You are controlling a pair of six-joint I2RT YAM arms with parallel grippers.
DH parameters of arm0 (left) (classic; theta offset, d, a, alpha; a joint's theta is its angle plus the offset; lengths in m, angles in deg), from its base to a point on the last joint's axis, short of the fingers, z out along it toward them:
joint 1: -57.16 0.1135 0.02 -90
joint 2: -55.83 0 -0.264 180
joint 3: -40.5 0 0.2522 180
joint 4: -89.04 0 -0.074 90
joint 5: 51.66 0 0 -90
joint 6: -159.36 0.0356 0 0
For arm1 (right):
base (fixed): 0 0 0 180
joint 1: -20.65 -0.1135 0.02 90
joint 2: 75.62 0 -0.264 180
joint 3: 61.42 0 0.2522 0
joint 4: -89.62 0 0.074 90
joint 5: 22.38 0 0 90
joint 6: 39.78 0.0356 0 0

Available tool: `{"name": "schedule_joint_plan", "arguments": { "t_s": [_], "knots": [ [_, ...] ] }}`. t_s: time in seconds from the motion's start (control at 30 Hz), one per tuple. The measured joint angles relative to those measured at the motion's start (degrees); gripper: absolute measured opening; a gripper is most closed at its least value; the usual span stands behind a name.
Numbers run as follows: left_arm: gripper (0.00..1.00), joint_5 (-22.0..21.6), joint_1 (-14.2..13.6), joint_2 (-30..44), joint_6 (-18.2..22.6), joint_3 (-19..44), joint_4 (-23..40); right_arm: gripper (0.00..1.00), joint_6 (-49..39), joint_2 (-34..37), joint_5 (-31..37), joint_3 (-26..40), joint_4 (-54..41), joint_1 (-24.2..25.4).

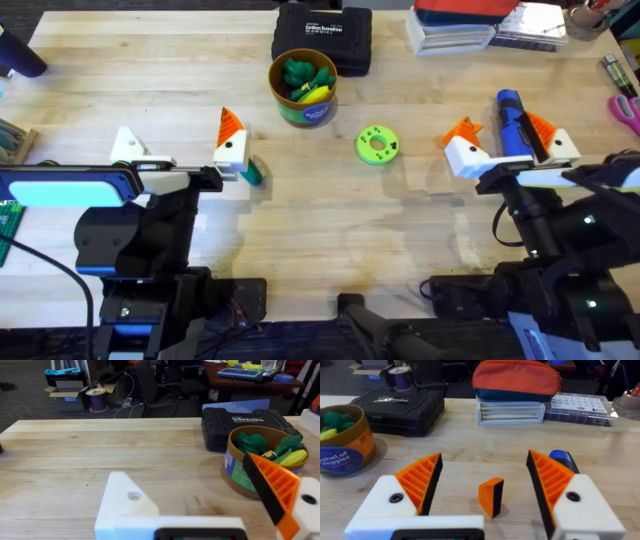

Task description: Pick up the gripper from the table and insert it into the empty holder that is missing its gripper. Then pick up a screw, insert it into the mounting hole, and use the screwdriver to tighten it. Finally, clean up the table by picking up the vegetable and placing it into the bucket.

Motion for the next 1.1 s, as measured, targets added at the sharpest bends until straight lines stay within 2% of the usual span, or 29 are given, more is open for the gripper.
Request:
{"name": "schedule_joint_plan", "arguments": {
  "t_s": [0.43,0.5,0.63,0.8,0.9,1.0,1.03,1.1],
  "knots": [
    [0.985,0.1,0.0,0.0,0.0,0.4,0.5,0.993,0.1,0.0,0.5,0.2,-1.2,0.0],
    [0.985,0.1,0.0,0.1,0.0,2.4,3.3,0.993,0.8,0.2,0.6,2.0,-4.7,0.0],
    [0.985,0.0,0.0,4.0,0.0,13.1,12.7,0.993,1.5,3.7,0.4,10.6,-18.5,0.0],
    [0.985,-0.1,0.0,18.1,0.0,32.9,30.0,0.993,2.0,13.1,0.4,29.6,-34.9,0.0],
    [0.985,0.1,0.0,28.7,0.0,41.8,40.3,0.993,2.0,19.9,0.4,39.9,-43.2,0.0],
    [0.985,2.1,0.0,38.4,-0.2,45.1,41.9,0.993,2.1,26.2,0.4,45.7,-48.2,0.0],
    [0.985,6.1,0.0,49.0,-1.1,45.6,42.6,0.994,2.1,31.6,0.4,47.1,-48.9,0.0],
    [0.985,7.9,0.0,53.0,-1.5,45.6,42.8,0.993,2.1,32.9,0.4,47.1,-49.3,0.0]
  ]
}}
